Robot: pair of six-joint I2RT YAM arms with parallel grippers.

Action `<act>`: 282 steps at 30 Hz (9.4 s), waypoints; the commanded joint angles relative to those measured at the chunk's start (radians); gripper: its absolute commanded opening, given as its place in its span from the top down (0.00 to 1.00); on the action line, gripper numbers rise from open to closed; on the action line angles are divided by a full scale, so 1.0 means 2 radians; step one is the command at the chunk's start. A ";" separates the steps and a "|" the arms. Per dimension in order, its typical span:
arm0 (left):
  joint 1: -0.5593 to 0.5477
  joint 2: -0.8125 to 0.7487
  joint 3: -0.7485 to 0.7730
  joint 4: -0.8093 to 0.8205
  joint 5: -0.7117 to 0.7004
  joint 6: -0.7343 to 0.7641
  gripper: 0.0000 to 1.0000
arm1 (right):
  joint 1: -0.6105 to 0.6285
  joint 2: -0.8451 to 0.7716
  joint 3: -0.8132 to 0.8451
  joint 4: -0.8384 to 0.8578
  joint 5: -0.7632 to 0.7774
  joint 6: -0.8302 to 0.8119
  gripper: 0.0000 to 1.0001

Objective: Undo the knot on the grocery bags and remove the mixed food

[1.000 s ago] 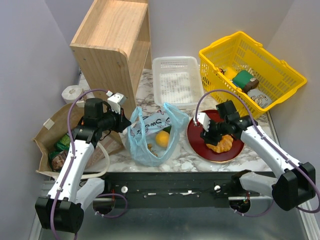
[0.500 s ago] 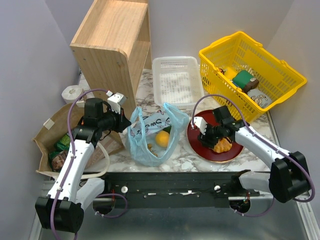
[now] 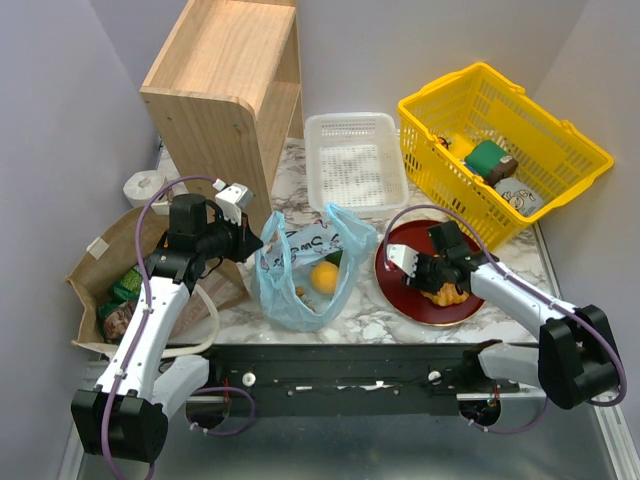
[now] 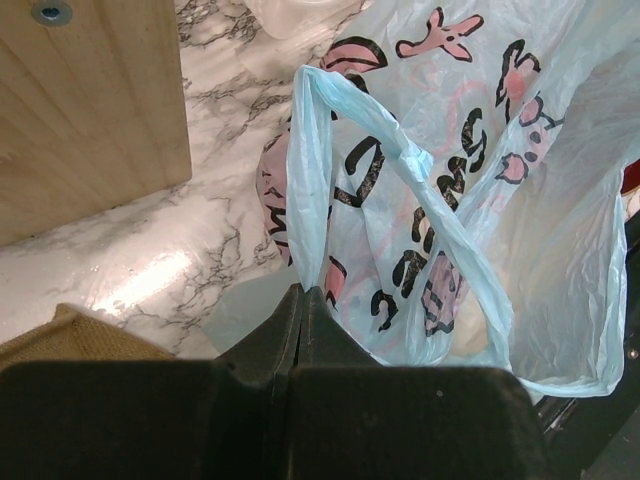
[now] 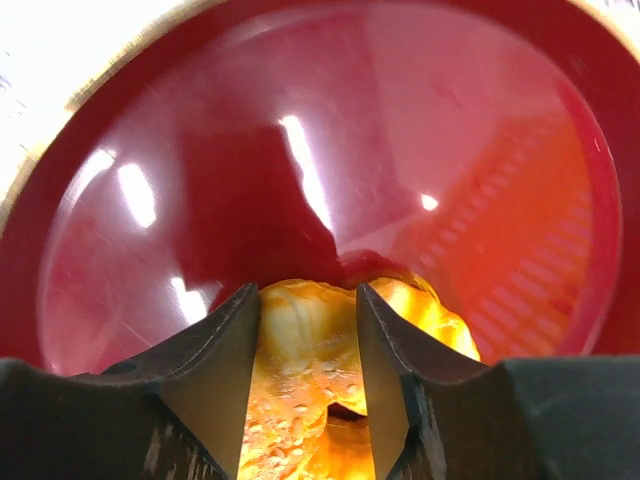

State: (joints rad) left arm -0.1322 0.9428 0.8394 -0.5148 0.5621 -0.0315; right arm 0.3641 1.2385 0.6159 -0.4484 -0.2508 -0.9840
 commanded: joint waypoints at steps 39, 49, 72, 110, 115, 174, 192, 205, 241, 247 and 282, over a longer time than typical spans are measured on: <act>0.005 -0.004 -0.001 0.024 0.055 0.018 1.00 | 0.263 0.185 0.360 -0.165 -0.216 0.036 0.82; 0.006 -0.040 -0.024 0.012 0.053 0.030 1.00 | 0.263 0.125 0.246 -0.087 -0.085 0.086 0.82; 0.008 -0.056 -0.036 0.020 0.056 0.030 1.00 | 0.263 0.308 0.349 -0.050 0.004 0.137 0.20; 0.023 -0.043 -0.016 -0.017 0.050 0.050 1.00 | 0.083 0.301 0.627 0.052 0.063 0.329 1.00; 0.029 -0.044 -0.017 -0.025 0.053 0.049 1.00 | 0.051 0.421 0.729 0.045 0.117 0.307 1.00; 0.034 -0.022 0.057 -0.059 0.100 0.073 1.00 | 0.250 0.185 0.432 -0.181 -0.252 0.031 0.85; 0.030 -0.156 0.054 -0.286 0.103 0.387 1.00 | 0.253 0.229 0.288 0.084 0.108 0.172 0.51; 0.028 -0.122 0.027 -0.224 0.110 0.337 1.00 | 0.253 0.310 0.352 0.091 0.099 0.150 0.33; 0.027 -0.135 -0.012 -0.237 -0.019 0.540 1.00 | 0.245 0.172 0.227 0.042 0.004 0.141 0.36; 0.027 -0.149 -0.010 -0.211 0.010 0.507 1.00 | 0.245 0.201 0.304 0.030 -0.031 0.146 0.48; 0.026 -0.116 -0.002 -0.181 0.034 0.427 1.00 | 0.238 0.445 0.450 0.052 0.052 -0.212 0.26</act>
State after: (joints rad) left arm -0.0742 0.7200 0.8207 -0.8799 0.5964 0.8391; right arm 0.8505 2.0521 1.4834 -0.3874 -0.2653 -1.3094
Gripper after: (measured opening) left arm 0.007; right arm 0.737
